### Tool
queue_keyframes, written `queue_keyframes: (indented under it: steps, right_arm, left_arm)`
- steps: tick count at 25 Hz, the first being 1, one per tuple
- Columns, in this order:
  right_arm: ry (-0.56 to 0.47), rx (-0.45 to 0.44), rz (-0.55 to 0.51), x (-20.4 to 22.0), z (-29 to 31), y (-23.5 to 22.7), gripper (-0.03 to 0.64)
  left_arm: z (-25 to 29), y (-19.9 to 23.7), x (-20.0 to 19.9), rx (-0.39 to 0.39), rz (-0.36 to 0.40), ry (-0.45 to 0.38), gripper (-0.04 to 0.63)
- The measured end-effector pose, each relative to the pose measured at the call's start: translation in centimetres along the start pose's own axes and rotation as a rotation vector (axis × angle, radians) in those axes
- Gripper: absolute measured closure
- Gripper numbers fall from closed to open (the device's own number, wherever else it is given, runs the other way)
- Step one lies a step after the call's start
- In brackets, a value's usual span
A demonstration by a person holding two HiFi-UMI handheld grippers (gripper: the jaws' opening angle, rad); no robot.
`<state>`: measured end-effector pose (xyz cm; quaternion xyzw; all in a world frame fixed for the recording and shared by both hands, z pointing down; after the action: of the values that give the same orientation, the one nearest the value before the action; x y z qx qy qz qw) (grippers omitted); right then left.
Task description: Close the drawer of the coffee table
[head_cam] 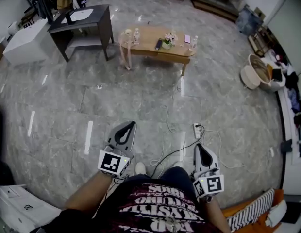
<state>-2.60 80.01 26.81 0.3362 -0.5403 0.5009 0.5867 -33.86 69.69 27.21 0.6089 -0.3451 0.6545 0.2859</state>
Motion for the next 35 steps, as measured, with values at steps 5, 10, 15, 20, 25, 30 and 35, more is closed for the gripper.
queue_keyframes:
  steps: [5,10,15,20,25,30,35]
  right_arm:
    - [0.011,0.026,0.062,1.1,1.1,-0.7,0.581]
    - [-0.009,0.027,0.056,1.2,2.1,-2.2,0.581]
    - [-0.004,0.022,0.099,1.5,5.4,-4.3,0.581]
    - [0.013,-0.059,0.053,1.0,9.3,-5.6,0.581]
    - [-0.008,-0.055,0.042,-1.2,13.8,-10.3,0.581]
    - [-0.030,-0.043,0.058,-2.7,17.5,-14.2,0.581]
    - [-0.023,-0.045,0.099,-3.1,20.2,-16.4,0.581]
  left_arm:
    - [-0.2,0.5,3.6,0.002,-0.003,0.079,0.572]
    - [1.4,0.3,3.6,0.004,-0.007,0.069,0.572]
    - [3.3,1.5,3.3,-0.021,0.012,0.072,0.572]
    - [7.2,2.9,4.2,-0.048,0.000,0.097,0.572]
    - [13.6,3.6,3.6,-0.042,0.005,0.079,0.572]
    - [19.4,4.1,3.3,-0.025,0.013,0.075,0.572]
    - [23.8,4.5,2.4,-0.007,0.034,0.078,0.572]
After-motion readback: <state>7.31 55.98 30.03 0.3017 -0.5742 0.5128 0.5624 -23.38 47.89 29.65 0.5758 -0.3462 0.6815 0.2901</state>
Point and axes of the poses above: the fingertips, and each gripper's own axes: z forward along the fingers, y to its left, x out of its underside, the point moved 9 cm from there along -z, backward along the fingers, and after that the axes turned 8 degrees about z, right-handed, at the moved point
